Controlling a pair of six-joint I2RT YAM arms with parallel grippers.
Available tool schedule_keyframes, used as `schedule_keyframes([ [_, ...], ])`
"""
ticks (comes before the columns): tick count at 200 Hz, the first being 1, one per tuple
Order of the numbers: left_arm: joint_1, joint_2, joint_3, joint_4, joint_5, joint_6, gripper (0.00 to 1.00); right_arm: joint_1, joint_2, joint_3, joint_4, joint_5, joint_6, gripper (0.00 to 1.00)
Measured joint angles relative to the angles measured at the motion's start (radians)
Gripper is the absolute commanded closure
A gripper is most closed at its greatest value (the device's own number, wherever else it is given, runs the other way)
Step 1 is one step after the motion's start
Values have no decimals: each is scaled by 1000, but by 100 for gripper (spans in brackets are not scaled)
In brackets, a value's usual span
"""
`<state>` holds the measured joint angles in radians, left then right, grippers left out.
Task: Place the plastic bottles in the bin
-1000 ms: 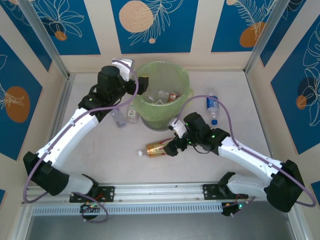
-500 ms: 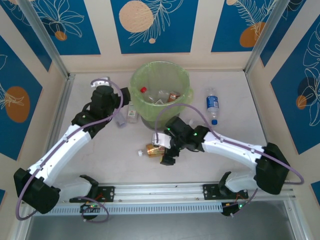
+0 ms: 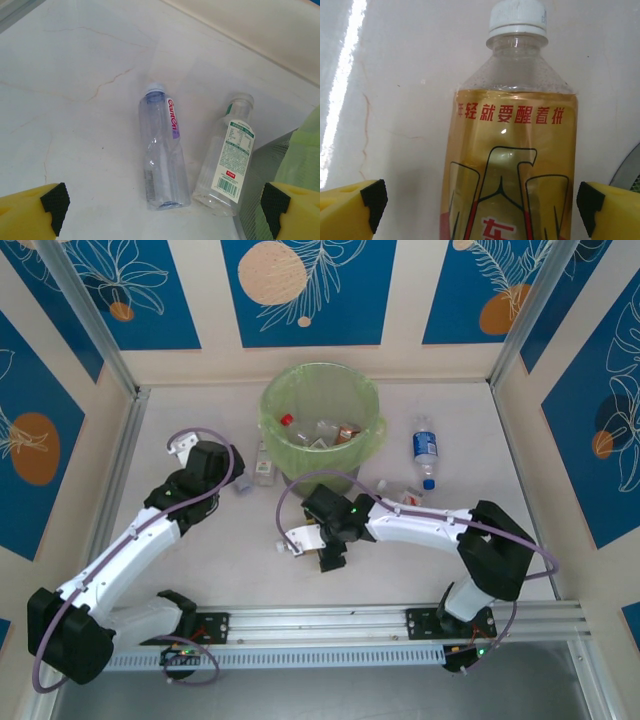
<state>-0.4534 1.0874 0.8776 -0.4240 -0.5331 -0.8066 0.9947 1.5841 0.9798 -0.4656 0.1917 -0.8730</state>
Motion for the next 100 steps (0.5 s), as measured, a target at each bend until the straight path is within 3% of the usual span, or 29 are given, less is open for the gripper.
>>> schedule_keyframes([
  [100, 11, 8, 0, 0, 1, -8, 0, -12, 109, 29, 92, 82, -63, 10],
])
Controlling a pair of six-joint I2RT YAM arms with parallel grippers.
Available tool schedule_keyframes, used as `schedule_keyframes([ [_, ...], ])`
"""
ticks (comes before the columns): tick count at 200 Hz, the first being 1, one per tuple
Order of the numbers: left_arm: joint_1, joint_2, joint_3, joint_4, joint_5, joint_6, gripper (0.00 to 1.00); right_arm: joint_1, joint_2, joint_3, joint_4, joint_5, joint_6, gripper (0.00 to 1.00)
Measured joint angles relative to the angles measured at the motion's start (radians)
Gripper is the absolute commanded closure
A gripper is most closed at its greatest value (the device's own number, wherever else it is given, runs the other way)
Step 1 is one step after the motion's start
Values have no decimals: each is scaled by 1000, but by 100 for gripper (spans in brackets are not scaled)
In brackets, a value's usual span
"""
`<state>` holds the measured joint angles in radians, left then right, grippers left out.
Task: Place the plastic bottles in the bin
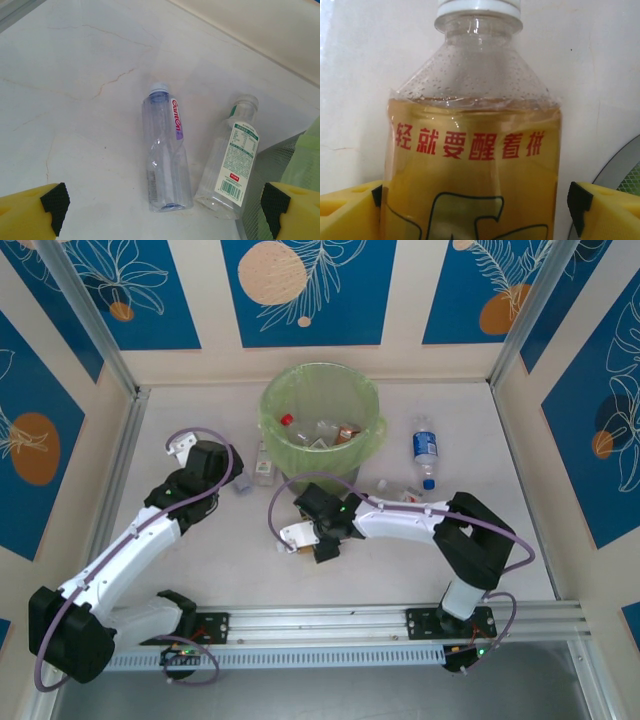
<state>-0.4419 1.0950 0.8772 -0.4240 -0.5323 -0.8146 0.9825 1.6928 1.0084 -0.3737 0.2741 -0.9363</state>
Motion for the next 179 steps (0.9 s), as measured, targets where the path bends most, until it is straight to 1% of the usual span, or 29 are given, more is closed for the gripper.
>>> schedule_keyframes([
  [30, 3, 0, 0, 0, 0, 0, 0, -9, 28, 11, -10, -5, 1, 13],
  [72, 7, 0, 0, -3, 0, 0, 0, -9, 54, 11, 19, 6, 0, 14],
  [82, 9, 0, 0, -3, 0, 0, 0, -9, 56, 10, 34, 9, 0, 16],
  [123, 12, 11, 0, -2, 8, 1, 0, -9, 58, 3, 70, 8, 2, 22],
  [146, 15, 14, -1, -3, 10, 0, 0, -9, 58, 3, 70, 8, 12, 28],
  [179, 17, 14, -2, -3, 11, 0, 0, -9, 50, 3, 55, -5, 37, 33],
])
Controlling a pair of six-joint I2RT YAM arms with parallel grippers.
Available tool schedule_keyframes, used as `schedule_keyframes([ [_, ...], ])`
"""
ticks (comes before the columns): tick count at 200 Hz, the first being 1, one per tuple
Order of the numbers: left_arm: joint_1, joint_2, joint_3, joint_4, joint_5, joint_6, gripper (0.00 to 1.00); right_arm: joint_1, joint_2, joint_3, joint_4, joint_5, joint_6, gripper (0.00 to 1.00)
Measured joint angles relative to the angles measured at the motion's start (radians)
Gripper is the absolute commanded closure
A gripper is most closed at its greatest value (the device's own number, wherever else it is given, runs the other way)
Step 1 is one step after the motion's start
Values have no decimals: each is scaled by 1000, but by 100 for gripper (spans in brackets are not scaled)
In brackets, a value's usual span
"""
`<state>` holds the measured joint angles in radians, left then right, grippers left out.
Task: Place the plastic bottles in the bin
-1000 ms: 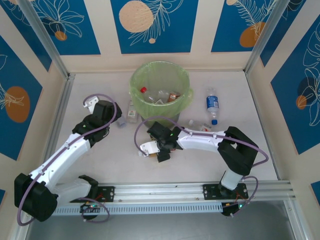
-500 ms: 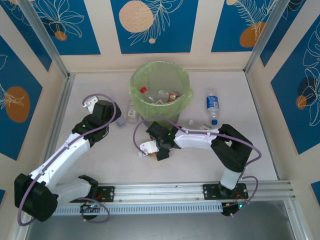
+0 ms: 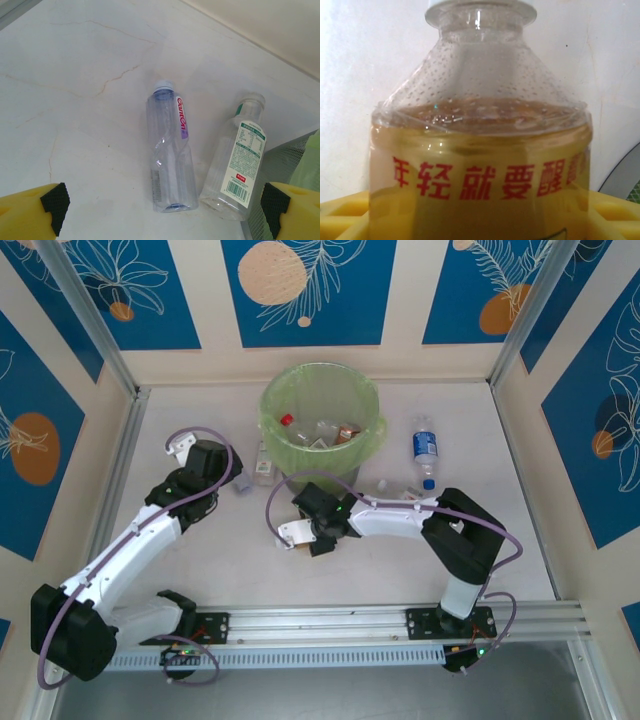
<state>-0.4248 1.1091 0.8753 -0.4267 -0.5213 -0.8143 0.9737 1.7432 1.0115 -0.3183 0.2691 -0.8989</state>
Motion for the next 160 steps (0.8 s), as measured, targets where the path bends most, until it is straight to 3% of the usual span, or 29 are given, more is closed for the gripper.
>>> schedule_keyframes([
  [68, 4, 0, -2, 0, 4, 0, 0, 0, -12, 1, -37, -24, 32, 37],
  [160, 11, 20, -3, 3, 24, 0, 0, 12, -151, 1, -42, -69, 114, 41],
])
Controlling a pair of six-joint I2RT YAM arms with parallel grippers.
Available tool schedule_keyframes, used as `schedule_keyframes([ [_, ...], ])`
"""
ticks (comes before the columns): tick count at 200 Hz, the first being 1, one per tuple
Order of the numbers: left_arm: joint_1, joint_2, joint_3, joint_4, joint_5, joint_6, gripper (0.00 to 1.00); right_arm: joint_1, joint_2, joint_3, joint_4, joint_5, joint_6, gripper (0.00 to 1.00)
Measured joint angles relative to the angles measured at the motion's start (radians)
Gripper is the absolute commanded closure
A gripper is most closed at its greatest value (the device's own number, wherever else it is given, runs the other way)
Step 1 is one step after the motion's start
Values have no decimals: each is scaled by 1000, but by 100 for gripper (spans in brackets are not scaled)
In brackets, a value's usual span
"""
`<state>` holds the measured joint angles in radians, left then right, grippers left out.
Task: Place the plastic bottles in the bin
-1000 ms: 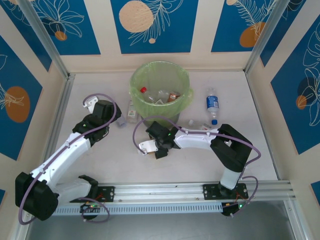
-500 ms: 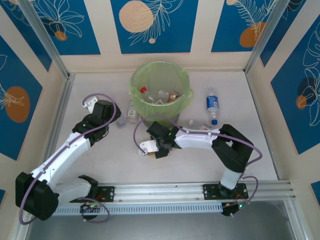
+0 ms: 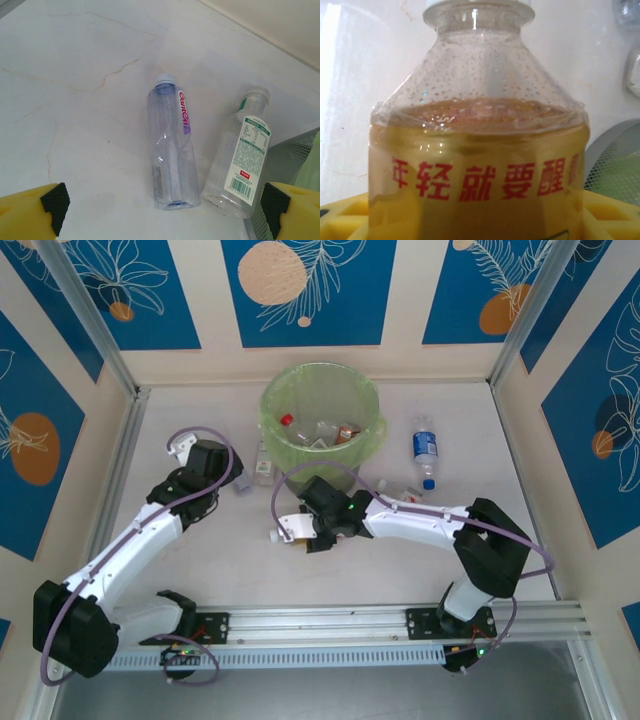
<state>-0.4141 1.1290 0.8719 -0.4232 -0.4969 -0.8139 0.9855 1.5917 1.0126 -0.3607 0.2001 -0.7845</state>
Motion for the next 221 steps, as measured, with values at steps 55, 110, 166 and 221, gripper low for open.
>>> schedule_keyframes([
  [55, 5, 16, 0, 9, 22, 0, 0, 1, -77, -12, 26, -11, 23, 41],
  [110, 8, 20, -3, 109, 181, 99, 0, -18, -209, -12, 77, -84, 87, 42],
  [166, 8, -23, 6, 165, 304, 232, 0, -52, -329, -3, 137, -186, 178, 44],
  [221, 10, -93, 11, 126, 230, 247, 0, -113, -439, 8, 229, -275, 280, 45],
])
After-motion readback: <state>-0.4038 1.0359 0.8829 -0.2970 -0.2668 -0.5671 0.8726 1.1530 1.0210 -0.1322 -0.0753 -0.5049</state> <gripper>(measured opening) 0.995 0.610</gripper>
